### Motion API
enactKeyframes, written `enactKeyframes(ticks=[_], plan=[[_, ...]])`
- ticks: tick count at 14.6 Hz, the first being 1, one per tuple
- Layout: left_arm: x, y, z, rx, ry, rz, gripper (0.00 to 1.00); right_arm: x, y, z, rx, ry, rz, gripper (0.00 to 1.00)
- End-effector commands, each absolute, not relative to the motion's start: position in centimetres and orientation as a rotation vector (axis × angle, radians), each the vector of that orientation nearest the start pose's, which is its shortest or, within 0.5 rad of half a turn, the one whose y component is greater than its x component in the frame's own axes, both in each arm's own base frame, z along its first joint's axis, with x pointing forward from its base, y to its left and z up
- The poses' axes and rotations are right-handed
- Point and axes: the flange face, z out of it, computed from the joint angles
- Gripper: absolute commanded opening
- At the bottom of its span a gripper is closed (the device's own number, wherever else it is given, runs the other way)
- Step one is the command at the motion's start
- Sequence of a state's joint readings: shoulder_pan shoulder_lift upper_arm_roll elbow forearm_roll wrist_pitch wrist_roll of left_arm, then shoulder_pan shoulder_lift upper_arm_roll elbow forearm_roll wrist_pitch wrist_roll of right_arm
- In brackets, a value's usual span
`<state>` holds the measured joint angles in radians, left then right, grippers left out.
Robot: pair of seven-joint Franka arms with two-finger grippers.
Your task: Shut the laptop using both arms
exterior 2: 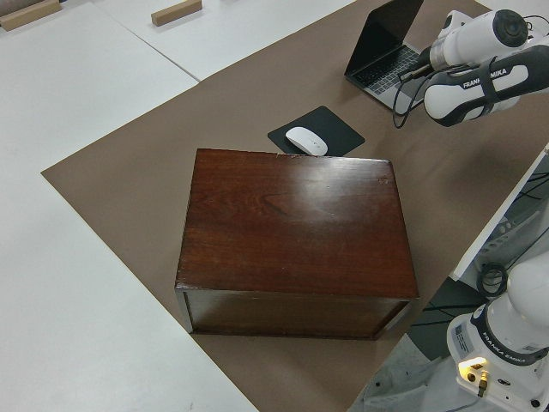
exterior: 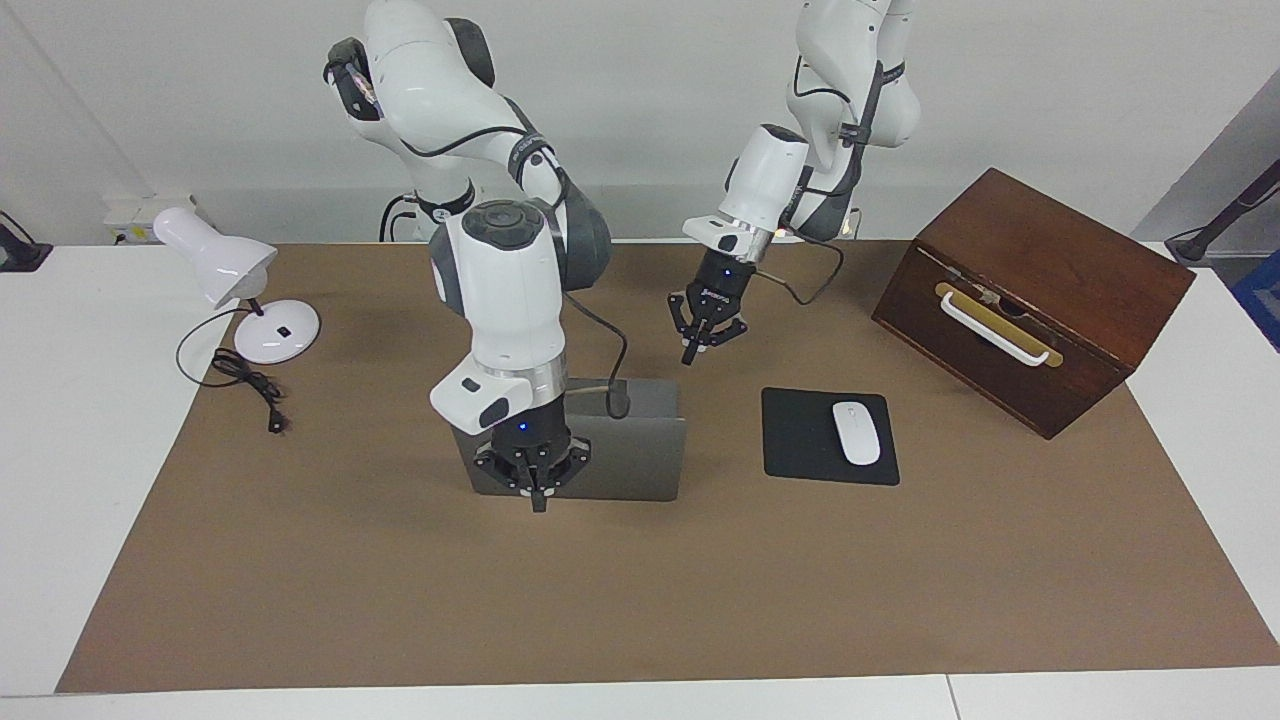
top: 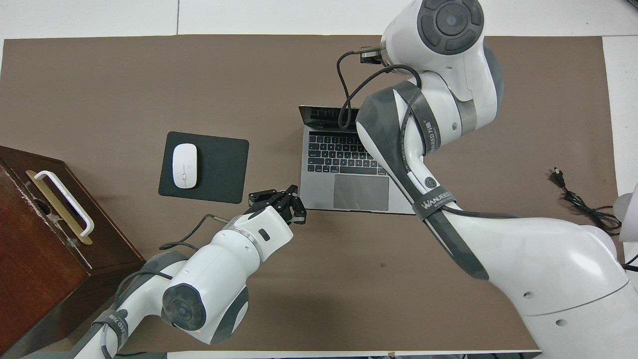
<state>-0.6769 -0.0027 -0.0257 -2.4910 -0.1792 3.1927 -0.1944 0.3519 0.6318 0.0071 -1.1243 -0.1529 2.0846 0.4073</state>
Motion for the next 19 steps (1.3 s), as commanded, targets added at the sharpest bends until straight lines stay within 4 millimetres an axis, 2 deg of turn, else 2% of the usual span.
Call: enactKeyframes(ticks=[1,8,10,19], plan=[[40.8,-32.6,36.0,-3.271,0.552,-1.086,0.0,70.7,27.2,47.8,-3.086,0.019,-0.548,0.0],[41.0,-33.8,32.1,-3.247,0.579,-1.134,0.0,70.6,27.3,47.9,-3.082,0.057,-0.551,0.0],[40.9,-35.0,30.8,-3.242,0.603,-1.151,0.0,70.5,27.6,47.8,-3.082,0.048,-0.542,0.0],[40.9,-35.4,28.2,-3.23,0.626,-1.134,0.0,70.1,27.6,47.2,-3.084,0.044,-0.515,0.0]])
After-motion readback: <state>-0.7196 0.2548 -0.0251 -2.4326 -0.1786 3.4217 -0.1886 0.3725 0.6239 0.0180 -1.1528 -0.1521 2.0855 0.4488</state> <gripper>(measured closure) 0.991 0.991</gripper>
